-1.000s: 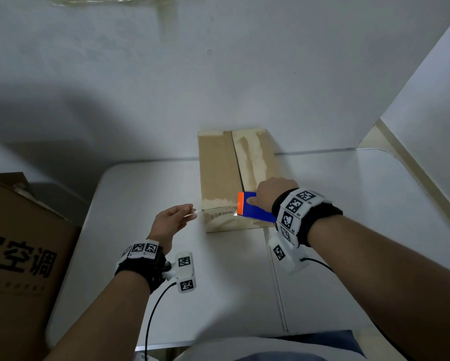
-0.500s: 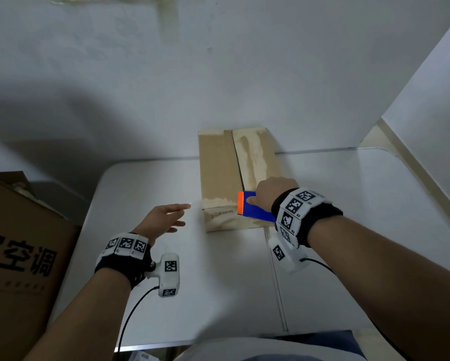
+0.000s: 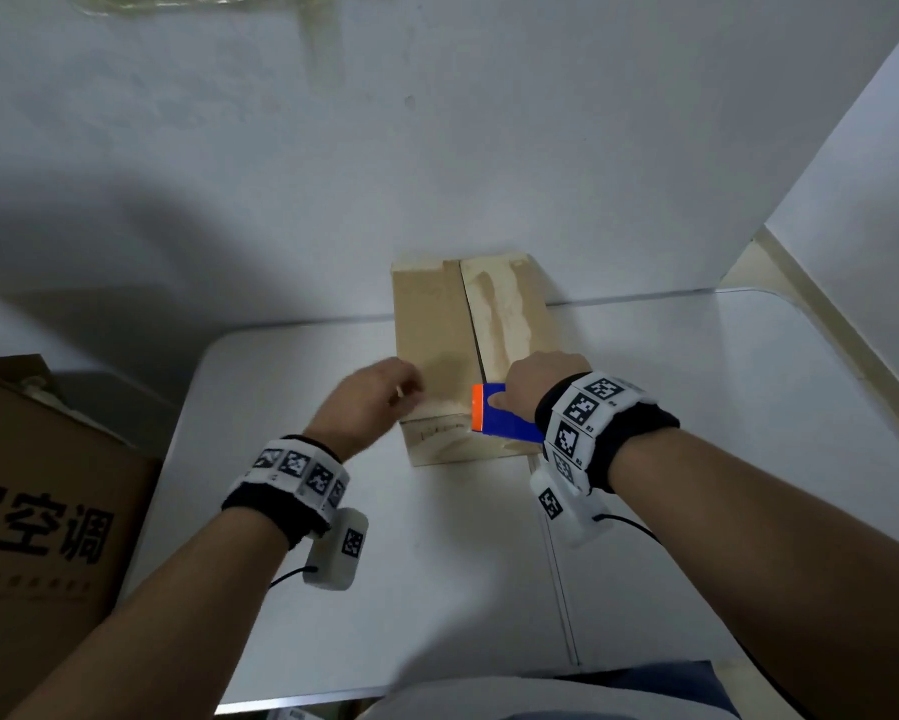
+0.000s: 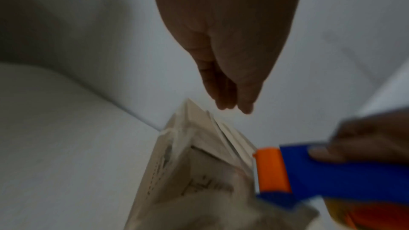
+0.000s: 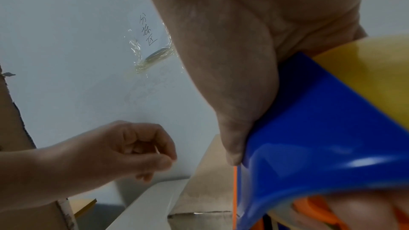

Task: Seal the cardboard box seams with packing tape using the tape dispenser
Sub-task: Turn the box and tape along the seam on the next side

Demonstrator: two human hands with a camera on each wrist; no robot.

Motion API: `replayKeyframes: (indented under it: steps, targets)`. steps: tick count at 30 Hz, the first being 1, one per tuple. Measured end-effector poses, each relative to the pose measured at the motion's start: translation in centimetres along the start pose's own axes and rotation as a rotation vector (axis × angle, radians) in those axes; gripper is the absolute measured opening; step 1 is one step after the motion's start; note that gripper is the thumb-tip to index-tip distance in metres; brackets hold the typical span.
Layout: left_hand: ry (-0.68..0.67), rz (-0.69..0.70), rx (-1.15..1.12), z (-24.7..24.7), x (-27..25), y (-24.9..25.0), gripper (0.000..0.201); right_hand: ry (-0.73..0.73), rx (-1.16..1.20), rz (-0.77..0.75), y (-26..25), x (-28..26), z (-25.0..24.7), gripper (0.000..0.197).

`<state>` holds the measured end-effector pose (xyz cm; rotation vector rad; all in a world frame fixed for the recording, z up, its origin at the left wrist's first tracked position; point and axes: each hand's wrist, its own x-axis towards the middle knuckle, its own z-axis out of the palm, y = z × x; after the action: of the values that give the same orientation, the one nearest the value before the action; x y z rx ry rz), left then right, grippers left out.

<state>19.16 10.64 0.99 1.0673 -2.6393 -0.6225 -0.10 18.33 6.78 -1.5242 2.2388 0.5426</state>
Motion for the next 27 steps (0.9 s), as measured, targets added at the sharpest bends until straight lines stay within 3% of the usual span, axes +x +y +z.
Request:
replayKeyframes:
  steps: [3,10,14,20,24,27]
  targets:
    - [-0.204,0.145,0.194,2.2,0.6,1.2,0.016,0.001,-0.009,-0.007,0.3,0.1,0.1,0.047]
    - [-0.393,0.039,0.322,5.2,3.0,1.3,0.022,-0.009,-0.023,-0.009,0.3,0.1,-0.1,0.047]
    - [-0.47,0.033,0.342,5.5,4.7,1.1,0.028,-0.045,-0.009,-0.013,0.4,0.3,-0.2,0.046]
    - [-0.538,0.05,0.321,5.2,5.7,1.2,0.013,-0.042,-0.021,-0.041,0.3,0.2,-0.4,0.045]
    - [-0.573,0.06,0.343,4.9,6.2,1.7,0.026,0.015,-0.055,-0.062,0.3,0.4,-0.2,0.035]
    - [-0.552,0.055,0.348,5.2,6.5,2.1,0.025,0.023,-0.033,-0.085,0.4,0.4,0.1,0.029]
